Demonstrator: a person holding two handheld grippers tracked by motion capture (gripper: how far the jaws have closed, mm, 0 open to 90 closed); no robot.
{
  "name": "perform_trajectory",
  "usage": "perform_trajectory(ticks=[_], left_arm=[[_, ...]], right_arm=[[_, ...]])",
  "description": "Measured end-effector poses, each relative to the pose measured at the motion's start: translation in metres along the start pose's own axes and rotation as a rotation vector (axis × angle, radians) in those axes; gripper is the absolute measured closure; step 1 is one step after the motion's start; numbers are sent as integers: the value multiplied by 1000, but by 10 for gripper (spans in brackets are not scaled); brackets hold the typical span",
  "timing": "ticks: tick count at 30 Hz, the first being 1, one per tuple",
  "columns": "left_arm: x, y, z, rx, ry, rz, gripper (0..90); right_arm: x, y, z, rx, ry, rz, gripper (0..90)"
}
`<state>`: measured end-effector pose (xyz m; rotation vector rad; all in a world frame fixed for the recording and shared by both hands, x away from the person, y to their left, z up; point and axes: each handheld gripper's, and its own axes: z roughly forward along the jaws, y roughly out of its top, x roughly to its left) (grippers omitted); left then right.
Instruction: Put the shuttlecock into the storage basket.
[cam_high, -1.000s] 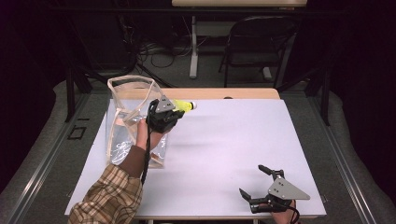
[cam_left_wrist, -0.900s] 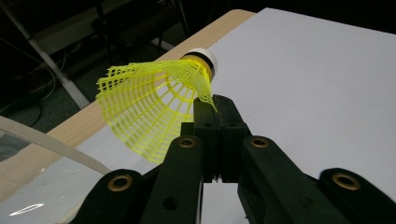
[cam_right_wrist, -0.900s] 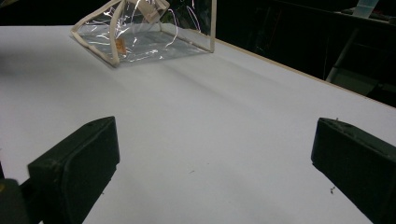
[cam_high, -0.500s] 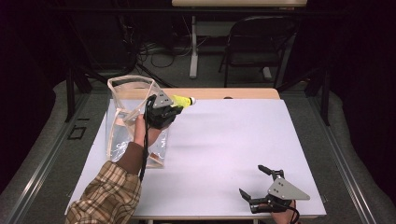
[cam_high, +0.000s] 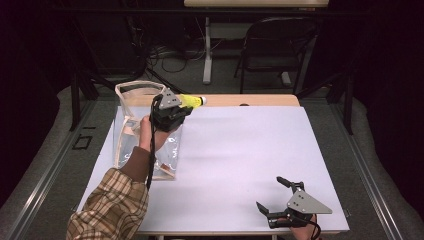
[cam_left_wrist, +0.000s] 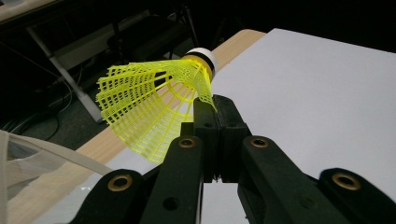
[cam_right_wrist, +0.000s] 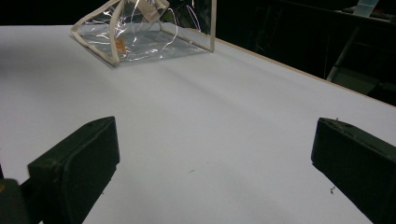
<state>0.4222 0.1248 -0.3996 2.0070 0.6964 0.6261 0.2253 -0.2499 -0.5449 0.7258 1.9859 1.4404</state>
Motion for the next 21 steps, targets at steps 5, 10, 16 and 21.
perform_trajectory(ticks=[5, 10, 16, 21], left_arm=[[4, 4, -5, -11, 10, -2, 895], [7, 6, -8, -16, 17, -7, 895], [14, 9, -14, -27, 33, -11, 895], [18, 12, -20, -35, 47, -8, 895]], right_arm=[[0, 0, 0, 0, -1, -1, 6], [0, 0, 0, -2, 0, 0, 6], [0, 0, -1, 1, -3, 2, 6], [1, 0, 0, 1, 0, -2, 6]])
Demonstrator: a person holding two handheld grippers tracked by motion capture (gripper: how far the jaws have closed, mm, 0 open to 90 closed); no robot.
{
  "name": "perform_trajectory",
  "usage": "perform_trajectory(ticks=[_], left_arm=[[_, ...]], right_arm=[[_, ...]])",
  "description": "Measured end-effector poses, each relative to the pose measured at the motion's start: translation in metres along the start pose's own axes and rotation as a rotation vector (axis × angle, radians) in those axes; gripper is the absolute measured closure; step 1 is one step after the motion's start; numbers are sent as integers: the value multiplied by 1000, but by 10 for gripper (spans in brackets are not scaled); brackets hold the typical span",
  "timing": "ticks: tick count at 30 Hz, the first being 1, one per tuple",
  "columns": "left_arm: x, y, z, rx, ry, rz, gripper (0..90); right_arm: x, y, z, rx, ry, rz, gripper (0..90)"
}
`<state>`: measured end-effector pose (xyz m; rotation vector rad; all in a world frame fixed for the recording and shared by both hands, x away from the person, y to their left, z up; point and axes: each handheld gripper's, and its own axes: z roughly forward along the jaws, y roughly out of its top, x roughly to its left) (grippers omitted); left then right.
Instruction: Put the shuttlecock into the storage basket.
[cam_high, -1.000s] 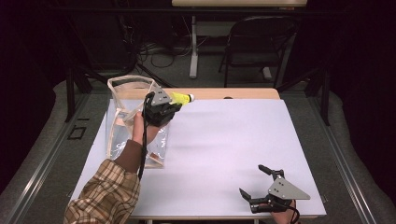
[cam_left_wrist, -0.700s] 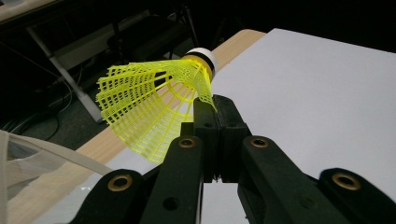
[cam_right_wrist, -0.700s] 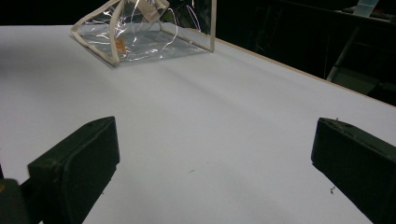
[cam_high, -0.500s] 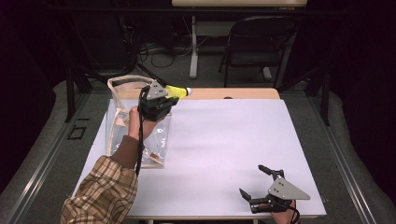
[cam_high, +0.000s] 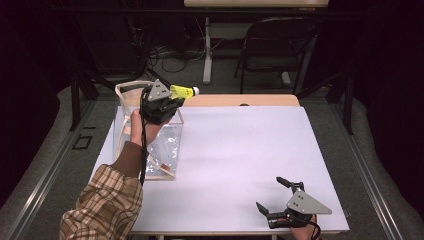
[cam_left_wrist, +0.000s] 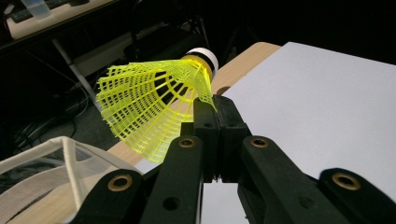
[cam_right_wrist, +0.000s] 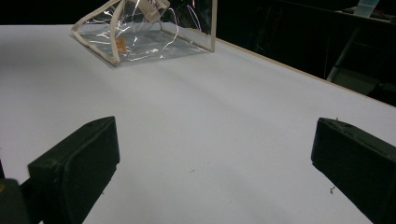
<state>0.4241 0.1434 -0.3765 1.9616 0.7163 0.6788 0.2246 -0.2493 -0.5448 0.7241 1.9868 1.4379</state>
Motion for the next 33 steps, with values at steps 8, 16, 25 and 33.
perform_trajectory(ticks=[8, 16, 25, 33], left_arm=[[6, 3, -5, -9, 18, -4, 895], [11, 4, -11, -13, 33, -2, 895], [15, 5, -16, -21, 47, -5, 895], [21, 6, -19, -27, 62, -15, 895]], right_arm=[[0, 0, 0, 0, -2, 1, 7], [0, 0, 0, 0, -2, 1, 6], [0, 0, 0, -2, -3, -2, 6], [0, 0, 0, -5, -7, 2, 6]])
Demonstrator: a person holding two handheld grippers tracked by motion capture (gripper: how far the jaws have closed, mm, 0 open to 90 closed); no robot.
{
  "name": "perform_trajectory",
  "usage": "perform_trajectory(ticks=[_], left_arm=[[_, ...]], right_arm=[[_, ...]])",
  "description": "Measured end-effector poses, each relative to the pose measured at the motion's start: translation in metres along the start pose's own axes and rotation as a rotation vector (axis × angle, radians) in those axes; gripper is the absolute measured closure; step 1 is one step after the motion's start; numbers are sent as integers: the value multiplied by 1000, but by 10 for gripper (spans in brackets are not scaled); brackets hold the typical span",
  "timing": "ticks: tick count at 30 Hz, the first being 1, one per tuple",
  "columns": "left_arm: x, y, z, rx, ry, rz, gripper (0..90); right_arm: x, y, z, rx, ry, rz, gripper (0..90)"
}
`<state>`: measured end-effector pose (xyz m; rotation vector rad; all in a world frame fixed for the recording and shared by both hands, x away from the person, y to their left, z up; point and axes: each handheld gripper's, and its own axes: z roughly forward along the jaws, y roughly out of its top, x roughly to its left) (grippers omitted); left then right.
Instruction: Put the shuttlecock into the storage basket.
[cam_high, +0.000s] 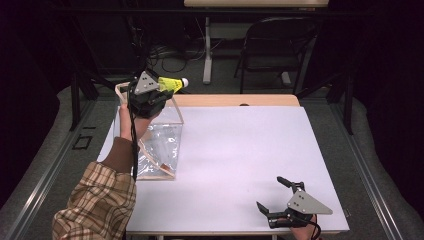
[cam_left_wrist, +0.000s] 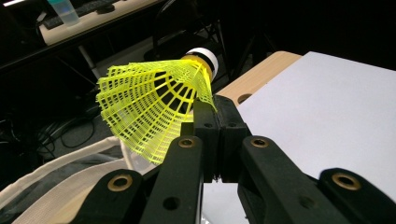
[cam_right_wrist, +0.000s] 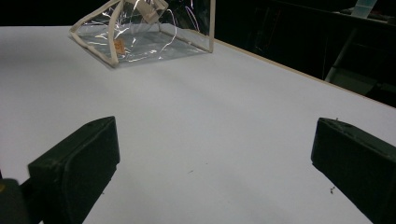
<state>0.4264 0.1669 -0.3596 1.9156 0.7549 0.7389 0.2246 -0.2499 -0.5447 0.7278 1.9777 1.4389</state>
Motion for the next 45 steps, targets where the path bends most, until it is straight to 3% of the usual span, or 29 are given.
perform_trajectory(ticks=[45], left_arm=[[38, -3, -29, -25, 106, -46, 894]], right_arm=[[0, 0, 0, 6, 1, -1, 8]])
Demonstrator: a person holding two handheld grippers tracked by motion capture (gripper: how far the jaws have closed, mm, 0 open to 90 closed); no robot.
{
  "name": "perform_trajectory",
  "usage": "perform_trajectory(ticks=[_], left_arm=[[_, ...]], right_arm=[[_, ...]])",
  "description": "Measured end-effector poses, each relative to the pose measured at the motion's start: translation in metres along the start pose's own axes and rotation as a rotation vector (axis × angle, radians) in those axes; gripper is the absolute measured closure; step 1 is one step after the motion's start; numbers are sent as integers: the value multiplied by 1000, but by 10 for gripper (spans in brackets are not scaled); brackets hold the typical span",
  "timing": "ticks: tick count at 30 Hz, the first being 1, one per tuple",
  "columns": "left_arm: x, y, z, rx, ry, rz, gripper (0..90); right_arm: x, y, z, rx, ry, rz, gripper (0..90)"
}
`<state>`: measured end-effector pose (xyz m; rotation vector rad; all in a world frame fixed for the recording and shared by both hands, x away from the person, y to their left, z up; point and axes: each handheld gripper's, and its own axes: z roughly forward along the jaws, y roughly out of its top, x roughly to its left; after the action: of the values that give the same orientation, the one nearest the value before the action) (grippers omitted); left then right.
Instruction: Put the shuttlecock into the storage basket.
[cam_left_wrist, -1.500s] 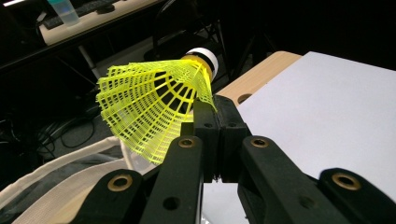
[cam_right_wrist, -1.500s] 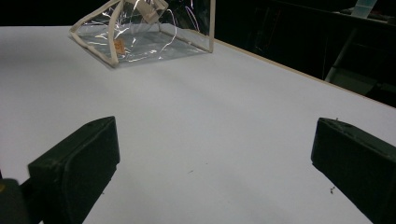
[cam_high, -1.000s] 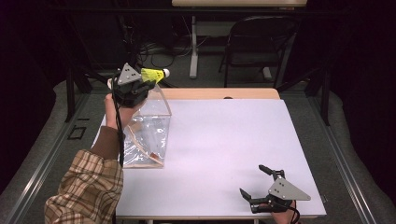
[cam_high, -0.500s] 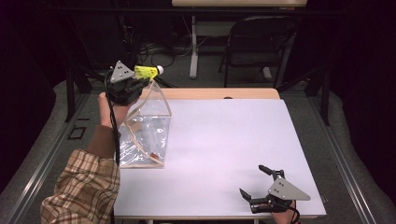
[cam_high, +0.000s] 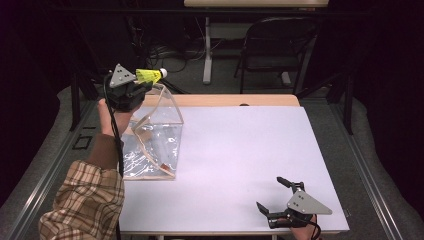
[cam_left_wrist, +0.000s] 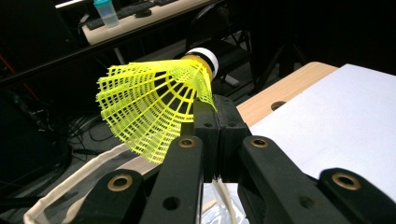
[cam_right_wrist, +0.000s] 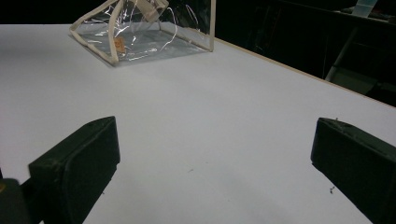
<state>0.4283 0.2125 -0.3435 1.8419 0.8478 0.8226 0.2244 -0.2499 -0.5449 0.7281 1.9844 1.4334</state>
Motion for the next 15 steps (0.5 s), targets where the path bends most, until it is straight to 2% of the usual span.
perform_trajectory(ticks=[15], left_arm=[[10, -6, -6, 6, 23, -17, 894]], right_arm=[[0, 0, 0, 0, 0, -1, 8]])
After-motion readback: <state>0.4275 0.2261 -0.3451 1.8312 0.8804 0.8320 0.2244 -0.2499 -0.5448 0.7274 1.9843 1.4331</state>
